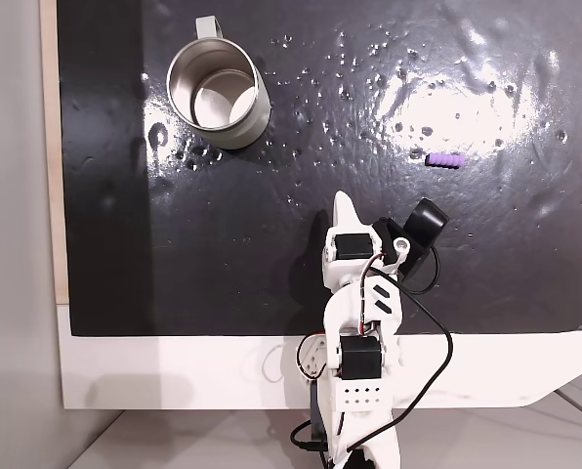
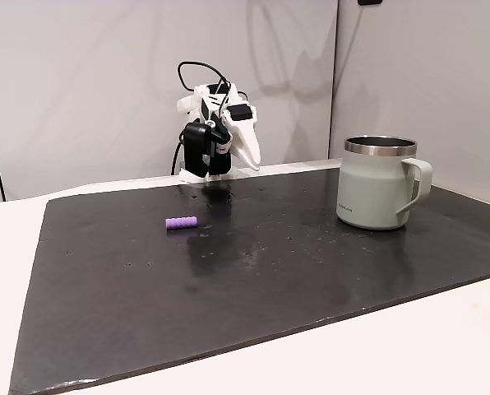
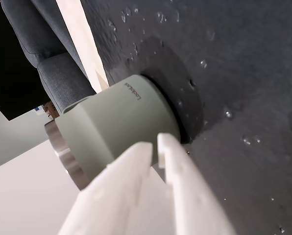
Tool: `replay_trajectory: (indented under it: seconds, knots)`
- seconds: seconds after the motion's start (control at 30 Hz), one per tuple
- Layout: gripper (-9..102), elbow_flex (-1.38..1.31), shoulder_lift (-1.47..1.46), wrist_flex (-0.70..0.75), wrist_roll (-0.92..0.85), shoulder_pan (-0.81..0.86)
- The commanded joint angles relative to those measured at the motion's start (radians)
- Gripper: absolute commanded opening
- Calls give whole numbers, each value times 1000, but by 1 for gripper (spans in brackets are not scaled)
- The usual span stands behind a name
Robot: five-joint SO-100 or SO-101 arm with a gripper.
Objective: Grasp a pengrip and put it in the cup.
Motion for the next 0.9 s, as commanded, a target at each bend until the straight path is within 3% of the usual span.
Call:
replay_trajectory:
  seconds: [0.0,0.57,0.87]
  knots:
    - [0,29,20,-35,5,9]
    - [0,-11,21,-32,-48,29]
    - [0,-209,-28,89,-84,17]
